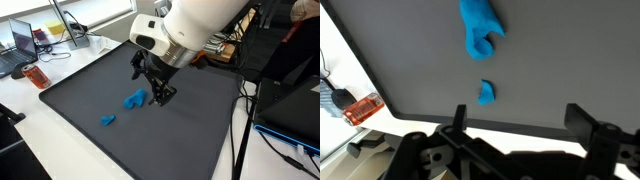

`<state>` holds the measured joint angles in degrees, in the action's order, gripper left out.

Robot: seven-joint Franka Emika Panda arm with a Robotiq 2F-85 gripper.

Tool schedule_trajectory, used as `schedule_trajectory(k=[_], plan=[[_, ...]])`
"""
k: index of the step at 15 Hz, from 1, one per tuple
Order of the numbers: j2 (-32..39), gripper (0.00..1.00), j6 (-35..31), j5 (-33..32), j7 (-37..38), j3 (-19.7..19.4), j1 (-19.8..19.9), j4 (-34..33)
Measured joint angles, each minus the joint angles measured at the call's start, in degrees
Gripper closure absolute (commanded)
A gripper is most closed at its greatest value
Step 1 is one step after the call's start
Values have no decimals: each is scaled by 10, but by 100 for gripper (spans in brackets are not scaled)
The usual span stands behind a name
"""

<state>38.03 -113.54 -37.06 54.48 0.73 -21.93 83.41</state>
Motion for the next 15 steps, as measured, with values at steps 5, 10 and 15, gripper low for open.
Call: schedule_trajectory(k=[5,10,15], plan=[[14,0,-2,14,2,0,5,11],[22,0,-13,64,1,-1,14,39],[7,0,-63,91,-20,0,18,81]])
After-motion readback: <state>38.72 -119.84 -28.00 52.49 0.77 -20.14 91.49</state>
